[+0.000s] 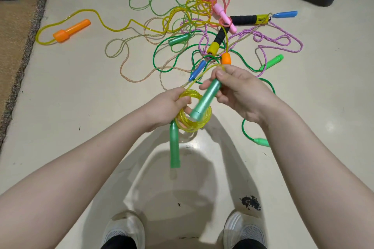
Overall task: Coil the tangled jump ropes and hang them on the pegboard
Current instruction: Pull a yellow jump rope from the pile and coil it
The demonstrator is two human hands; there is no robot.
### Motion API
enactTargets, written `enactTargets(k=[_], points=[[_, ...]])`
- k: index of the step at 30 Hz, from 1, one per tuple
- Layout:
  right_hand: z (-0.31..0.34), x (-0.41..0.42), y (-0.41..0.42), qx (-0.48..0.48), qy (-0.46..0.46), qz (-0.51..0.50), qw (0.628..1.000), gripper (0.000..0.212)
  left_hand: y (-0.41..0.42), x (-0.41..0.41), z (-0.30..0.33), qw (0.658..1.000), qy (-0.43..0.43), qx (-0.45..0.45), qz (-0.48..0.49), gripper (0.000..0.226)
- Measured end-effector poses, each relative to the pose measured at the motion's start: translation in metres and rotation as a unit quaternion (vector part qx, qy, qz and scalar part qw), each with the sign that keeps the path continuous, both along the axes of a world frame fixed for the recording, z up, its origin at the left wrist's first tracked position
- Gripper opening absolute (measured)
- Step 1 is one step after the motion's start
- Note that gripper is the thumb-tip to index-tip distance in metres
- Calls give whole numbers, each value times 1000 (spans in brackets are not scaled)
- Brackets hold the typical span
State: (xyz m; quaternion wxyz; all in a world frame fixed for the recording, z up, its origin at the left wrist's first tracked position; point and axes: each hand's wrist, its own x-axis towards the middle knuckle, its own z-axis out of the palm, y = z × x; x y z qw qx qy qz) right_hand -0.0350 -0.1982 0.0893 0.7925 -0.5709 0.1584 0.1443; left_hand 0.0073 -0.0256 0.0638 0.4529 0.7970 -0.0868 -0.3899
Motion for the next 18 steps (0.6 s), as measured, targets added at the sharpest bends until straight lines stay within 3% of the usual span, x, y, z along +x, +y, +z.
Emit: enactTargets(k=[4,10,12,14,15,16,17,18], points=[[-7,0,13,-12,-28,-87,996,21,-4,0,4,999,32,-35,25,21],[-14,-7,7,-200,-82,-84,973,18,0,5,-5,999,-43,22,25,21],[-19,-10,15,-368,-145,-61,916,19,-4,2,-6,996,-63,36,53,21],[-27,-13,30,-528,-217,-35,820,28,-10,1,-3,994,-61,4,89,21],[-32,-16,38,-570,-243,-17,785,35,-12,0,0,993,-55,-24,101,22],[-36,-18,43,-583,-249,-2,773,40,-14,0,2,992,-52,-47,104,23],[-37,-20,46,-564,-230,13,793,44,-15,0,4,992,-58,-53,95,24],[-36,-21,46,-511,-193,19,837,53,-15,-1,5,993,-72,-48,81,24]])
